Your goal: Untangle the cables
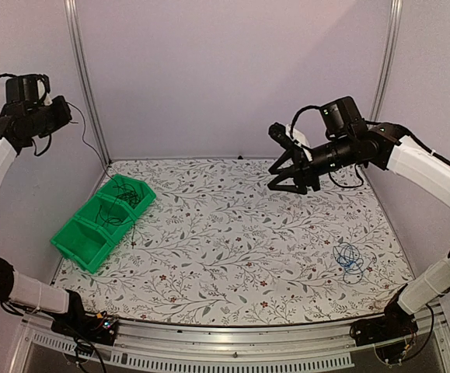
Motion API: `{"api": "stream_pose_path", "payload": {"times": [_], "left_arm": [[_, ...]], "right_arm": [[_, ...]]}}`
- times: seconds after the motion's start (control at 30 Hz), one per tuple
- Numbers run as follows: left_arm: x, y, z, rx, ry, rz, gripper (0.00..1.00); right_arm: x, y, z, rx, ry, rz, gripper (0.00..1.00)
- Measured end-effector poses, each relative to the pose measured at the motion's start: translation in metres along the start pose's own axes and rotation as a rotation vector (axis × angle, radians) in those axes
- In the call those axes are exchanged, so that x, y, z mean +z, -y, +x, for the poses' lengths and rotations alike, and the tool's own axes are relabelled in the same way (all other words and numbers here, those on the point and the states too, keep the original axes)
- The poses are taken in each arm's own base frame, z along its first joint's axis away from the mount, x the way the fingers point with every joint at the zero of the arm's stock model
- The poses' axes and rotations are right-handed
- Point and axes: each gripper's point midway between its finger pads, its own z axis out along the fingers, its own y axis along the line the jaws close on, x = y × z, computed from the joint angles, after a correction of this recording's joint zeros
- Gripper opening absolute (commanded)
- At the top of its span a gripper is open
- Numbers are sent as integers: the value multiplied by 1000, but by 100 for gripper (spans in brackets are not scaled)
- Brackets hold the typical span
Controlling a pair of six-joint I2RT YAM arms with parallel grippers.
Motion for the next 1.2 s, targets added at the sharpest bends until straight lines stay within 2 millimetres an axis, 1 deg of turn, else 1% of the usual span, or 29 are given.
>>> {"api": "stream_pose_path", "payload": {"times": [0.07,0.17,0.23,0.3,0.47,0.73,0.9,1.0,1.1,1.2], "left_arm": [[-2,-3,-13,3,26,-18,0],[-5,-1,-34,11,73,-22,0],[-5,1,-46,14,97,-22,0],[-4,1,-53,15,110,-25,0],[1,-6,-64,24,128,-56,0],[7,-20,-73,37,143,-106,0],[11,-30,-72,39,139,-141,0],[18,-39,-62,40,121,-161,0],[31,-49,-37,43,62,-181,0],[40,-60,-3,48,-12,-204,0]], "right_arm": [[0,0,1,1,-1,0,53],[0,0,2,2,-4,3,53],[0,1,3,3,-8,6,54],[0,1,3,1,-9,12,54],[-3,0,6,-3,-12,28,54],[-5,-3,14,-3,-25,38,54],[-4,-2,17,-2,-35,43,54],[-4,-2,18,-5,-36,45,54],[-4,-3,22,-7,-42,45,54],[-4,-3,22,-10,-43,45,54]]}}
